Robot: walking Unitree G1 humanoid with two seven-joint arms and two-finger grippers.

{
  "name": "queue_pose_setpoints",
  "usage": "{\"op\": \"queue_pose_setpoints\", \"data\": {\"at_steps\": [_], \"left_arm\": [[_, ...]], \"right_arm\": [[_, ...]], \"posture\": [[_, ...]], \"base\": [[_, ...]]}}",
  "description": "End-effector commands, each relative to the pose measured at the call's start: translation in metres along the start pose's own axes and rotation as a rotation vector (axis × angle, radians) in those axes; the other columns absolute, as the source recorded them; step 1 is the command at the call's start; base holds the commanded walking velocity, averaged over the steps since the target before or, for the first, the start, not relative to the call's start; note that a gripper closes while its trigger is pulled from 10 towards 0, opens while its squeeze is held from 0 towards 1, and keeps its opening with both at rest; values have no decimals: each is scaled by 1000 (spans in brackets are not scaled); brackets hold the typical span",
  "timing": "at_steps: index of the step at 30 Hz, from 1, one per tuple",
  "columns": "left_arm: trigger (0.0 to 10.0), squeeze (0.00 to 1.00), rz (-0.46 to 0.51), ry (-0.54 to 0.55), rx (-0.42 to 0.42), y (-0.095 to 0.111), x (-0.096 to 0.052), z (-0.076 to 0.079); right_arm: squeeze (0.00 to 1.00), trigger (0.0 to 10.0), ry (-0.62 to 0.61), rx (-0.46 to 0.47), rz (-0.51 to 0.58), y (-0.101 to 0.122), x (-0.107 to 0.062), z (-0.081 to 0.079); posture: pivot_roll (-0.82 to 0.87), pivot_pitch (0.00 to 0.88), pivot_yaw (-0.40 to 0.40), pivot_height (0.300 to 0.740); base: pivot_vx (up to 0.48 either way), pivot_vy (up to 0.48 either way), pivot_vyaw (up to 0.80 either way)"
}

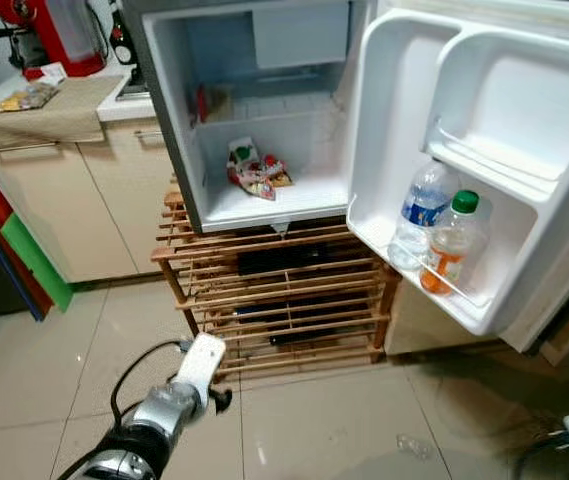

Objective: Restocking fridge

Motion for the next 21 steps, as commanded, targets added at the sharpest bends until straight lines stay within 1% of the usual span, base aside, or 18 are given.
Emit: {"op": "queue_pose_setpoints", "data": {"at_steps": [1, 2, 3, 4, 5, 6, 7, 8, 9, 11, 12, 15, 16, 19, 20, 21], "left_arm": [[10000, 0, -37, -39, 64, -10, 1, 3], [10000, 0, -37, -39, 64, -10, 1, 3], [10000, 0, -65, -57, 57, -18, 2, 5], [10000, 0, -73, -60, 61, -21, 2, 5], [10000, 0, -73, -60, 61, -21, 2, 5], [10000, 0, -85, -67, 61, -25, 2, 6], [10000, 0, -87, -67, 59, -26, 2, 6], [10000, 0, -87, -67, 59, -26, 2, 6], [10000, 0, -92, -64, 38, -28, 2, 5], [10000, 0, -96, -65, -12, -31, 2, 5], [10000, 0, -97, -66, -28, -31, 2, 5], [10000, 0, -93, -44, -51, -33, 1, -5], [10000, 0, -101, -31, -58, -37, -1, -10], [10000, 0, -123, -23, -47, -45, -2, -15], [10000, 0, -123, -23, -47, -45, -2, -15], [10000, 0, -128, -20, -39, -47, -2, -16]], "right_arm": [[0, 10000, -118, 99, 81, 23, -1, 25], [0, 10000, -118, 99, 81, 23, -1, 25], [0, 10000, -192, 137, 172, 49, -6, 41], [0, 10000, -221, 141, 211, 61, -9, 46], [0, 10000, -221, 141, 211, 61, -9, 46], [0, 10000, -269, 171, 312, 89, -17, 53], [0, 10000, -287, 183, 357, 102, -21, 55], [0, 10000, -287, 183, 357, 102, -21, 55], [0, 10000, -304, 202, 458, 127, -31, 57], [0, 10000, -306, 205, 546, 147, -40, 55], [0, 10000, -305, 209, 569, 152, -42, 55], [0, 10000, -215, 257, 675, 176, -53, 49], [0, 10000, -118, 276, 726, 191, -61, 39], [0, 10000, 80, 309, 813, 215, -78, 15], [0, 10000, 80, 309, 813, 215, -78, 15], [0, 10000, 126, 312, 830, 220, -83, 9]], "posture": [[-213, 0, 85, 740], [-213, 0, 85, 740], [-215, 0, 87, 740], [-217, 0, 92, 740], [-217, 0, 92, 740], [-215, 0, 95, 740], [-214, 0, 96, 740], [-214, 0, 96, 740], [-212, 0, 97, 740], [-205, 0, 89, 740], [-205, 0, 89, 740], [-186, 0, 74, 740], [-183, 0, 70, 740], [-178, 0, 69, 740], [-178, 0, 69, 740], [-177, 0, 71, 740]], "base": [[0, 0, 0], [0, 0, 0], [0, 0, 0], [0, 0, 0], [0, 0, 0], [0, 0, 0], [0, 0, 0], [0, 0, 0], [0, 0, 0], [0, 0, 0], [0, 0, 0], [0, 0, 0], [0, 0, 0], [0, 0, 0], [0, 0, 0], [0, 0, 0]]}}
Point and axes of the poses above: a point about 5 cm out from each wrist's last joint towards the gripper, its own x axis pointing out of the wrist towards the gripper, its own y axis along the axis of the wrist's last joint, z = x × y, the point moved 1 cm from there along x, pointing out of the wrist towards the gripper, and after that the axes turned 14 degrees about -x, right-handed, at the moved point
